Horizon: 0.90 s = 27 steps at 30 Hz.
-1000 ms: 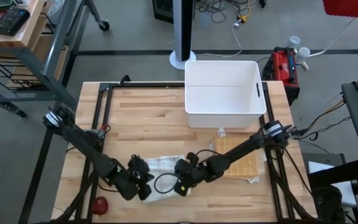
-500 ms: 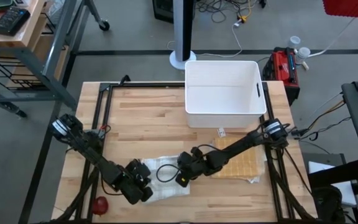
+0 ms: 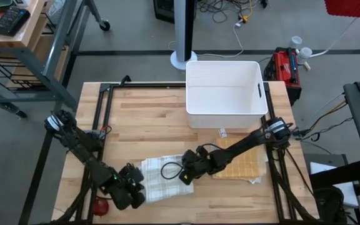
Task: Fold towel
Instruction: Fold the white checkered towel
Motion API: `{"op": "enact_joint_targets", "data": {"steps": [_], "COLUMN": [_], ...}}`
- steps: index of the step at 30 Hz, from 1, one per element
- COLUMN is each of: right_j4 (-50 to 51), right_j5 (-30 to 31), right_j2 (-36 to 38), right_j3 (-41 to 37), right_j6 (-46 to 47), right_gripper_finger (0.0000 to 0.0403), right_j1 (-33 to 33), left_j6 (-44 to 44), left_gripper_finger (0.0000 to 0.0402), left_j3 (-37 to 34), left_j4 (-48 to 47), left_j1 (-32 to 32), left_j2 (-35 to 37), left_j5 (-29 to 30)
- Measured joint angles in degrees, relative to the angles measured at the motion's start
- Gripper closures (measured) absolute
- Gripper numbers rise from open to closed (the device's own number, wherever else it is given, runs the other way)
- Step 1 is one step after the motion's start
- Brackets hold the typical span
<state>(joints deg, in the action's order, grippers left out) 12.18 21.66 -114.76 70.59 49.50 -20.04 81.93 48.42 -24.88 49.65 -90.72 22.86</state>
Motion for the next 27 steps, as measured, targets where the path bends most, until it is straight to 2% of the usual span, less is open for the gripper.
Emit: {"op": "enact_joint_targets", "data": {"steps": [6,13,15,20,24,27], "right_j4": [0.4,2.5,2.3,2.5,2.9,5.3], "right_j5": [0.4,0.8,0.8,0.9,1.1,2.5], "right_j2": [3.9,7.1,7.4,7.5,7.5,7.5], "right_j3": [0.0,0.0,0.0,0.1,0.2,0.2], "right_j6": [-2.0,-2.7,-2.7,-2.2,-0.8,0.5], "right_gripper_finger": [0.0403,0.0403,0.0403,0.0403,0.0403,0.0403], "right_j1": [-1.1,-3.6,-4.2,-5.0,-5.5,-5.6], "left_j6": [2.2,2.7,1.2,-4.5,-10.1,-12.0], "left_gripper_finger": [0.0401,0.0401,0.0401,0.0401,0.0401,0.0401], "left_j3": [0.4,0.2,0.1,-0.1,0.2,1.3], "left_j4": [0.1,-3.2,-7.8,-19.9,-21.3,-21.1], "left_j1": [0.7,0.6,-0.5,-6.3,-10.8,-10.9], "left_j2": [-1.2,-1.9,-1.9,-1.6,0.5,2.0], "left_j5": [-2.7,-2.6,-0.9,11.7,12.6,11.8]}}
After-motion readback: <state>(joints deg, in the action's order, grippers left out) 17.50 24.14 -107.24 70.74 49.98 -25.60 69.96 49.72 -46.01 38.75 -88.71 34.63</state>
